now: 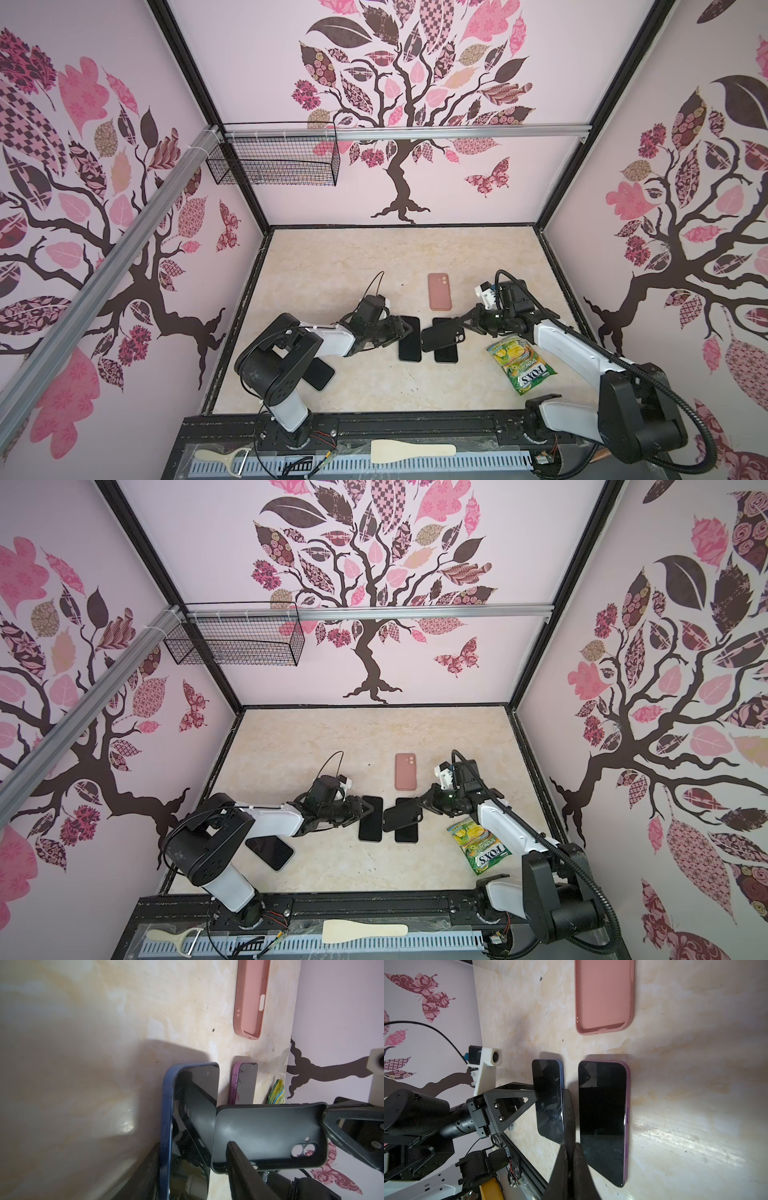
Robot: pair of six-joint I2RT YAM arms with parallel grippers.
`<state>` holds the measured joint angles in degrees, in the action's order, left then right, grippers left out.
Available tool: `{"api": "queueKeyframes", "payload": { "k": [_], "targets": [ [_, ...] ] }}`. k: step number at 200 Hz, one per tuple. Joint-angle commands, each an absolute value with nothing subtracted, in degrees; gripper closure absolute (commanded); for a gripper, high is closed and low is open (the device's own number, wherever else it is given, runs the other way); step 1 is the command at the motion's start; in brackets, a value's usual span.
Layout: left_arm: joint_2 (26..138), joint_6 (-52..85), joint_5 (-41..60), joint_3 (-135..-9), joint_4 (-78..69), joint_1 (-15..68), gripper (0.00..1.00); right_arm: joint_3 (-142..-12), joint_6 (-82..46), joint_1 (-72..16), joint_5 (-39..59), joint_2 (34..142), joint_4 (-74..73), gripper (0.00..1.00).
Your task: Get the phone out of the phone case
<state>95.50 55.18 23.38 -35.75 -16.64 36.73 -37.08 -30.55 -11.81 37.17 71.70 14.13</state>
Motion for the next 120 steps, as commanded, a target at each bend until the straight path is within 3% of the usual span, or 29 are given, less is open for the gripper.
{"api": "queueKeyframes", "payload": {
  "k": [1, 43, 98, 120],
  "targets": [
    [93.6, 53.6, 19.7, -34.1, -12.5, 36.6, 0.43, -40.3, -29.4, -11.8, 38.1, 72.2, 16.4, 1.00],
    [88.6, 48.8, 15.5, -36.2, -2.4, 36.5, 0.36, -41.3, -31.7, -11.8, 42.4, 71.7, 14.6, 1.00],
    [74.4, 35.9, 9.6, -42.0, 11.5, 36.9, 0.36, -45.3, -32.7, -11.8, 43.7, 65.0, 17.1, 1.00],
    [67.3, 27.4, 3.4, -45.2, 15.6, 40.8, 0.39, -47.3, -32.0, -12.2, 45.6, 64.1, 19.2, 1.00]
  ]
}}
